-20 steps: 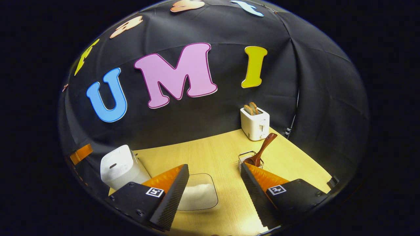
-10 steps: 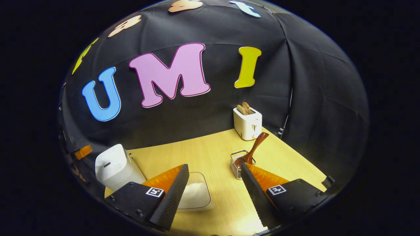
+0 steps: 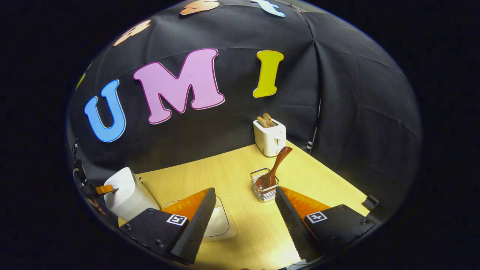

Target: Close the left gripper, press the button to open the rice cooker; take a wooden spoon from the chopstick holder with the right hand, scoop a spoonful of rice and pour it into the rice cooker, then put the wooden spoon back into the chopstick holder.

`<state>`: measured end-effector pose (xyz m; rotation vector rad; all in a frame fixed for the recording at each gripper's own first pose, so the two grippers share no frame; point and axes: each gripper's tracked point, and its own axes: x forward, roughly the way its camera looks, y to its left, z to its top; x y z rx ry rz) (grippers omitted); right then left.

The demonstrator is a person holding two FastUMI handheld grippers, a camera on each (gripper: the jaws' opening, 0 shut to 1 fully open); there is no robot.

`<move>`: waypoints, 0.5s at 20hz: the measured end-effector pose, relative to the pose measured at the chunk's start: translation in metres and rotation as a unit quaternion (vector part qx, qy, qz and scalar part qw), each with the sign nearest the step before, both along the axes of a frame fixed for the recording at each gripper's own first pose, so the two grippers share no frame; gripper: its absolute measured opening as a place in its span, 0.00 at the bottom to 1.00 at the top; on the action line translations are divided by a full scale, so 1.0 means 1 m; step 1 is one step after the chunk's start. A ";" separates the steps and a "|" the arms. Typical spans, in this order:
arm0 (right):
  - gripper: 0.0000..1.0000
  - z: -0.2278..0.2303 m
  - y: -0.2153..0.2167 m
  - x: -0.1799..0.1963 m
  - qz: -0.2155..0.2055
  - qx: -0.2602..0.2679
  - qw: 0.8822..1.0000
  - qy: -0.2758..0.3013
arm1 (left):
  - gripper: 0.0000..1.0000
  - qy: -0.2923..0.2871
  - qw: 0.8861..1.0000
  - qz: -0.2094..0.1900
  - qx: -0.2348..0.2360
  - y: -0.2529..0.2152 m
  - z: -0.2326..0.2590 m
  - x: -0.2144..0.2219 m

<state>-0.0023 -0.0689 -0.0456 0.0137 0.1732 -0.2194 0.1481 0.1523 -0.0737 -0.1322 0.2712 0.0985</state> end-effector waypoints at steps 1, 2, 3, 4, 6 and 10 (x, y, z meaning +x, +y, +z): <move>0.99 -0.001 0.000 0.000 0.000 0.001 1.000 0.001 | 0.05 0.001 1.000 0.000 -0.001 -0.001 -0.001 0.001; 0.99 -0.001 0.001 0.000 0.002 0.001 1.000 0.002 | 0.05 0.004 1.000 0.000 -0.002 0.000 -0.003 0.002; 0.99 -0.002 0.002 0.000 0.005 0.000 1.000 0.005 | 0.05 0.004 1.000 0.001 -0.002 0.000 -0.002 0.003; 0.99 -0.002 0.002 0.000 0.006 -0.002 1.000 0.005 | 0.05 0.006 1.000 0.003 -0.003 0.000 -0.004 0.004; 0.98 -0.003 0.003 0.001 0.011 -0.004 1.000 0.006 | 0.06 0.011 1.000 0.005 0.003 -0.002 -0.007 0.003; 0.98 -0.008 0.003 0.004 0.013 0.007 1.000 0.013 | 0.06 0.034 0.999 0.010 0.023 -0.001 -0.015 0.004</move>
